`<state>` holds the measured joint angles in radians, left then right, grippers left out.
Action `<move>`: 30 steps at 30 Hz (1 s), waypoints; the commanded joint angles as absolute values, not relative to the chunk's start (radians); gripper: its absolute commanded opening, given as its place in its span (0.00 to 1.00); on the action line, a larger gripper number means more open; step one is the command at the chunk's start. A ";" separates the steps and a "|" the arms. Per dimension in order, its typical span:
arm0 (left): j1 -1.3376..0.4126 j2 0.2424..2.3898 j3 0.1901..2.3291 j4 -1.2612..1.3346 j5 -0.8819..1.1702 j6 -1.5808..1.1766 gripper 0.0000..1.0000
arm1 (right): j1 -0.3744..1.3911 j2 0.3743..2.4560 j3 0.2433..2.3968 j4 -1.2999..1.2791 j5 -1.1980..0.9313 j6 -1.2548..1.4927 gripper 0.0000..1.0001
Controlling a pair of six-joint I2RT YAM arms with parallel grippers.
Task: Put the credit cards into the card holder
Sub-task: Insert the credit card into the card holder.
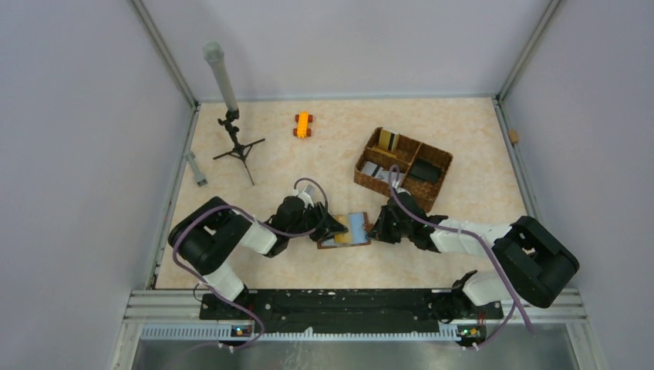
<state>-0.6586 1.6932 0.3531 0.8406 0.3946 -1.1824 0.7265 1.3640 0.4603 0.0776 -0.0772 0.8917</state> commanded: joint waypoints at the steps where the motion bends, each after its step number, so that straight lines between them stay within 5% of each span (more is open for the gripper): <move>1: -0.667 1.601 0.395 0.558 0.313 -1.064 0.39 | 0.742 1.368 0.473 0.008 -0.009 0.868 0.00; 11: -0.667 1.459 0.494 0.180 0.212 -0.923 0.63 | 0.743 1.370 0.469 0.022 -0.006 0.863 0.00; 30: -0.723 1.532 0.550 0.251 0.237 -0.964 0.54 | 0.742 1.373 0.462 0.038 -0.015 0.861 0.00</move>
